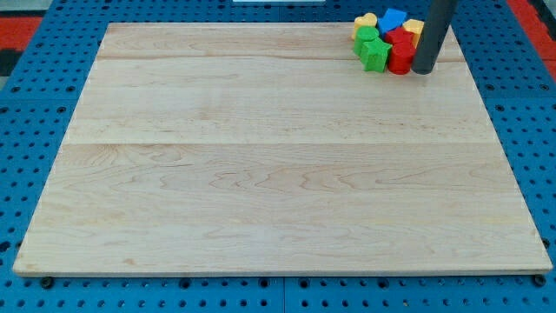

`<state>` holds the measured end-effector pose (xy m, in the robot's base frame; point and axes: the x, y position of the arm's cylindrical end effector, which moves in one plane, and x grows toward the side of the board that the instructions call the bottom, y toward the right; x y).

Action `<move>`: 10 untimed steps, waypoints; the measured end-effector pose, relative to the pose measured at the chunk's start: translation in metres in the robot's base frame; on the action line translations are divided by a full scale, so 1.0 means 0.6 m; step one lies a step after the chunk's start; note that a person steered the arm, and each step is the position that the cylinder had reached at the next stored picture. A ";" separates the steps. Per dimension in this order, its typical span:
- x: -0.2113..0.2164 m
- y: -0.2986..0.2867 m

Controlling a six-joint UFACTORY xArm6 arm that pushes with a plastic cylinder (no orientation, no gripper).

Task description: Move your arm to the top right of the yellow hexagon

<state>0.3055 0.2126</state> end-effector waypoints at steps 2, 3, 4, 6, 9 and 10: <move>-0.003 0.084; -0.038 0.195; -0.085 0.220; -0.191 0.204; -0.190 0.022; -0.177 -0.024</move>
